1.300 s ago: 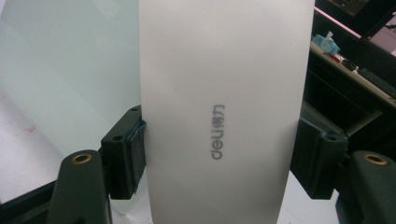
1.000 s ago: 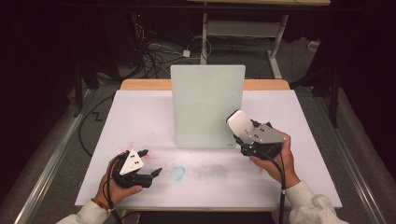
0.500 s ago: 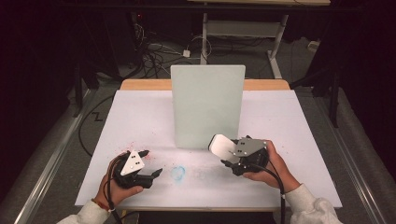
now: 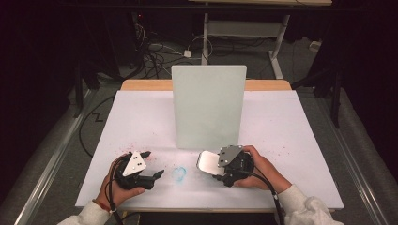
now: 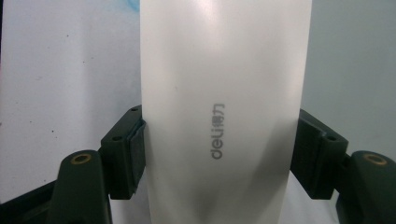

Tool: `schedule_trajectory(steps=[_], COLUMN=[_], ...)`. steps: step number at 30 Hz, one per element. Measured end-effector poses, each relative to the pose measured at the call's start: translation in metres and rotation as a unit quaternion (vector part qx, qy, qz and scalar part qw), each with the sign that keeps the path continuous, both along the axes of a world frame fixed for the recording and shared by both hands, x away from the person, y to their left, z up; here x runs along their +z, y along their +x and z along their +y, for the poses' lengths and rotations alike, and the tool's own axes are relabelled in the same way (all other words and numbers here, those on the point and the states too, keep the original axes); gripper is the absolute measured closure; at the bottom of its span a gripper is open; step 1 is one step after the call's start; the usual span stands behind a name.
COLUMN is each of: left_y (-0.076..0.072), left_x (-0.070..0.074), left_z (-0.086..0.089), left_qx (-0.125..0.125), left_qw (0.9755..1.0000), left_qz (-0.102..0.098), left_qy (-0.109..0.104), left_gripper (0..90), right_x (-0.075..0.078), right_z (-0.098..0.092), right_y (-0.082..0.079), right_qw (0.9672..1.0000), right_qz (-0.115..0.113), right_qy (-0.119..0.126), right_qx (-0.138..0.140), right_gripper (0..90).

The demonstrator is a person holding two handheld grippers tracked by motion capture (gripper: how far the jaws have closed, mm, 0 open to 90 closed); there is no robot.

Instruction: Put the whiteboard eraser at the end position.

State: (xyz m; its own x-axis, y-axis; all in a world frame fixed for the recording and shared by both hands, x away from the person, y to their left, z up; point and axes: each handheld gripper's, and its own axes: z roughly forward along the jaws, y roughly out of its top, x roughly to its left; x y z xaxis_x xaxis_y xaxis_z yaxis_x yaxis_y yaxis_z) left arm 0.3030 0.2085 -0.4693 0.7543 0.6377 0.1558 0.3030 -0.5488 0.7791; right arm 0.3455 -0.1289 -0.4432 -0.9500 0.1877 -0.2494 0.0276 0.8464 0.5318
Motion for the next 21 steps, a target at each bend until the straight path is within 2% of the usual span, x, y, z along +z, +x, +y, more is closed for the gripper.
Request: schedule_trajectory(steps=[5, 12, 16, 21], left_y=[0.001, 0.001, 0.001, 0.0], left_x=[0.0, -0.001, -0.001, -0.001], left_z=[0.001, 0.0, 0.0, 0.0], left_qx=[-0.002, -0.003, -0.003, -0.004], left_qw=[1.0, 1.0, 1.0, 1.0], left_qz=[0.001, 0.002, 0.003, 0.004], left_qy=[0.001, 0.003, 0.004, 0.003], left_gripper=[20.4, 20.4, 20.4, 20.4], right_x=[-0.006, -0.017, -0.019, -0.019], right_z=[0.011, 0.02, 0.018, 0.016], right_y=[0.001, 0.002, 0.003, 0.002], right_qw=[0.9999, 0.9999, 0.9999, 0.9999], right_qz=[-0.001, 0.006, 0.011, 0.005], right_qy=[-0.012, -0.012, 0.008, 0.016], right_qx=[0.009, 0.008, -0.001, 0.001], right_gripper=[30.6, 30.4, 30.5, 30.4])
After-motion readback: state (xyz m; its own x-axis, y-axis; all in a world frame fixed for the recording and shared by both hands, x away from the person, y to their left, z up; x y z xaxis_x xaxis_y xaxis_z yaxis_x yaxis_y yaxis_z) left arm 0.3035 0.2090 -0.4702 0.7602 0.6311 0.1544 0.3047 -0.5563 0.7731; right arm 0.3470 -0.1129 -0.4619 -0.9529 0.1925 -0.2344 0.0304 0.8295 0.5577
